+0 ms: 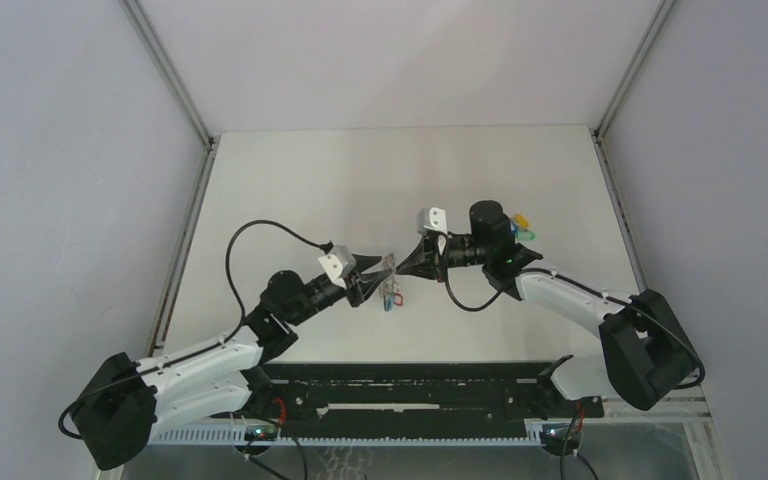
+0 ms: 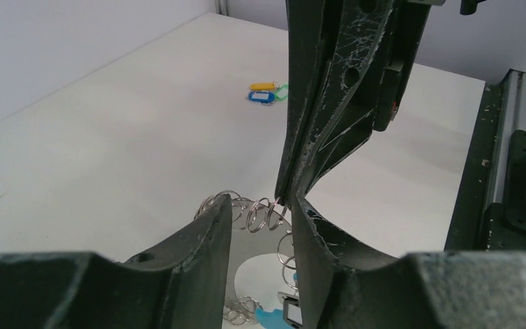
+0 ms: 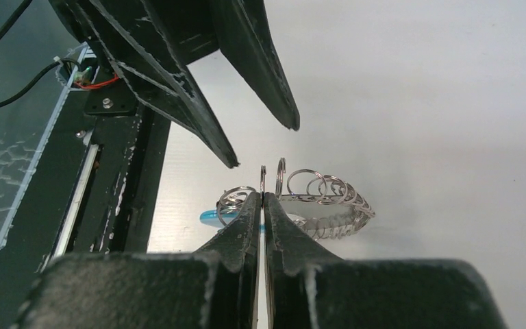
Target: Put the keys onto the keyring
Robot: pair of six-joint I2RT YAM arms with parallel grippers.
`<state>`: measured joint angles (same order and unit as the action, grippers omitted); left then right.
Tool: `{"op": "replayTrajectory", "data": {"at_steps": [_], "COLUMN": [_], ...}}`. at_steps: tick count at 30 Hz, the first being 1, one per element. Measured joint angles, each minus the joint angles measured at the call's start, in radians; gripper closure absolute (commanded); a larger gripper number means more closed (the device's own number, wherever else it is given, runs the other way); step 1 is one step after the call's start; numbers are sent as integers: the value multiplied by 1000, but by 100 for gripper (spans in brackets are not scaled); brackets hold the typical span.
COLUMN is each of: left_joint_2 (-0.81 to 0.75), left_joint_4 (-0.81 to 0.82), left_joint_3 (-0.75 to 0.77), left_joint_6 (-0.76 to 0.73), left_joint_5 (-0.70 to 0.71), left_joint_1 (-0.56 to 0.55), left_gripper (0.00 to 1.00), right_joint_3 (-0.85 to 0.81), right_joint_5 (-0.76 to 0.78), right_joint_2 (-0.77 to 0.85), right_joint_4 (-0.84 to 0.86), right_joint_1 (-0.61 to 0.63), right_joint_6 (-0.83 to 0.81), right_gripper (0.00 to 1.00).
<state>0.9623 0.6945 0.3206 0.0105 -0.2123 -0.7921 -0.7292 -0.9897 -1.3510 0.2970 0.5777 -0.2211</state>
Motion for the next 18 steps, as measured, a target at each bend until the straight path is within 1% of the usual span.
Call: {"op": "replayTrajectory", "data": {"at_steps": [2, 5, 7, 9, 10, 15, 18], "left_joint_2": [-26, -52, -68, -76, -76, -51, -11], "left_joint_4": [3, 0, -8, -15, -18, -23, -31], "left_joint_3": [-11, -31, -41, -43, -43, -43, -39], "left_joint_6": [11, 35, 53, 61, 64, 66, 47], "left_joint_5": [8, 29, 32, 24, 16, -84, -133], "left_joint_1": [0, 0, 4, 10, 18, 90, 106], "left_gripper": [49, 47, 49, 57, 59, 60, 60], "right_joint_3": [0, 0, 0, 0, 0, -18, -34], "right_joint_5": [11, 26, 33, 39, 42, 42, 42], "right_joint_2": [1, 1, 1, 1, 1, 1, 1], "right_joint_4": [-5, -14, -19, -25, -26, -71, -87], "right_joint_1": [0, 0, 0, 0, 0, 0, 0], "right_joint_6": [-5, -10, -14, -24, -27, -57, -72], "right_gripper": [100, 100, 100, 100, 100, 100, 100]}}
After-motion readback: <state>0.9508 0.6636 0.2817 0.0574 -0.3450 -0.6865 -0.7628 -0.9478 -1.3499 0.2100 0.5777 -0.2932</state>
